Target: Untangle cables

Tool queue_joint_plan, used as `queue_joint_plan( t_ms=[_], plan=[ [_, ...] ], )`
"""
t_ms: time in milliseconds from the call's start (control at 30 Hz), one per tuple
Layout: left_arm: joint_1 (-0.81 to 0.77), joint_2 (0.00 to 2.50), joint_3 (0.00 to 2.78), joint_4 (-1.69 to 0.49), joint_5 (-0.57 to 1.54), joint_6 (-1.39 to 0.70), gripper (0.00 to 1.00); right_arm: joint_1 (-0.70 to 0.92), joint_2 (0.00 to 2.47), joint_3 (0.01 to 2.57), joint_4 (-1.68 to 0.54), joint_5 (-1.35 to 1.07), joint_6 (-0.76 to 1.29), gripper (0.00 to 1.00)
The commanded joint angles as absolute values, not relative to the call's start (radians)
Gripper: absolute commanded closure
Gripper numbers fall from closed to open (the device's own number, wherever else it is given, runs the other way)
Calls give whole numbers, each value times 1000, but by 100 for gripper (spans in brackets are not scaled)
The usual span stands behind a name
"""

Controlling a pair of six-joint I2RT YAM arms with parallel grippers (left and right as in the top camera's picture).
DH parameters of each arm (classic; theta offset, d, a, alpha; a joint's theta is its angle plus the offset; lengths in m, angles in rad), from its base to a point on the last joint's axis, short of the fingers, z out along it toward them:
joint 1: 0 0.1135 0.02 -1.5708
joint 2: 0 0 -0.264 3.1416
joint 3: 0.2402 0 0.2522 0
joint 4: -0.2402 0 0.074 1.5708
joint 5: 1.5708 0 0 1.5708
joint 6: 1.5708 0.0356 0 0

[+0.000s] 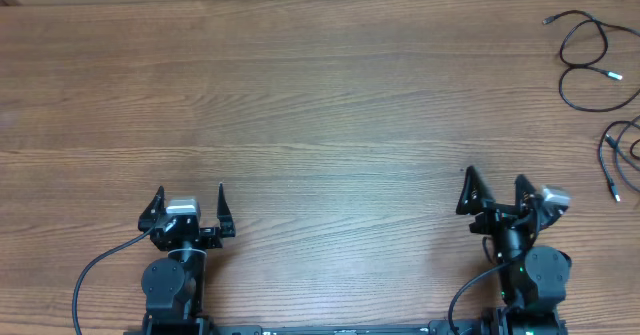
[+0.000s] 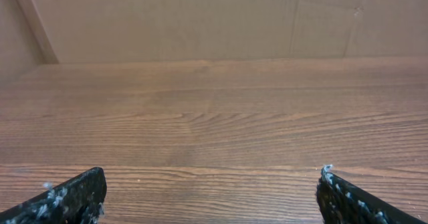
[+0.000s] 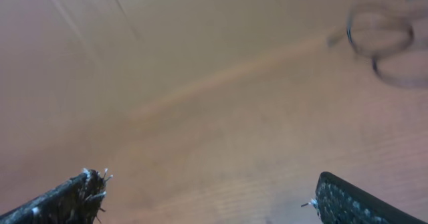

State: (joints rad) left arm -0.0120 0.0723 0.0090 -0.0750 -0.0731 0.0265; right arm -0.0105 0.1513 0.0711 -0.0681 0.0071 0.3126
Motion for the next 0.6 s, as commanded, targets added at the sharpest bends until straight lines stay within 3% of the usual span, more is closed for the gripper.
queue_joint_plan(
  t_ms=[0, 200, 567],
  plan=[
    [-7, 68, 6, -75, -62, 38, 0, -7, 137, 65, -43, 36, 302, 0],
    [-7, 68, 6, -75, -62, 38, 0, -7, 2, 7, -80, 27, 300, 0],
    [-7, 68, 6, -75, -62, 38, 0, -7, 3, 8, -83, 21, 216, 0]
  ],
)
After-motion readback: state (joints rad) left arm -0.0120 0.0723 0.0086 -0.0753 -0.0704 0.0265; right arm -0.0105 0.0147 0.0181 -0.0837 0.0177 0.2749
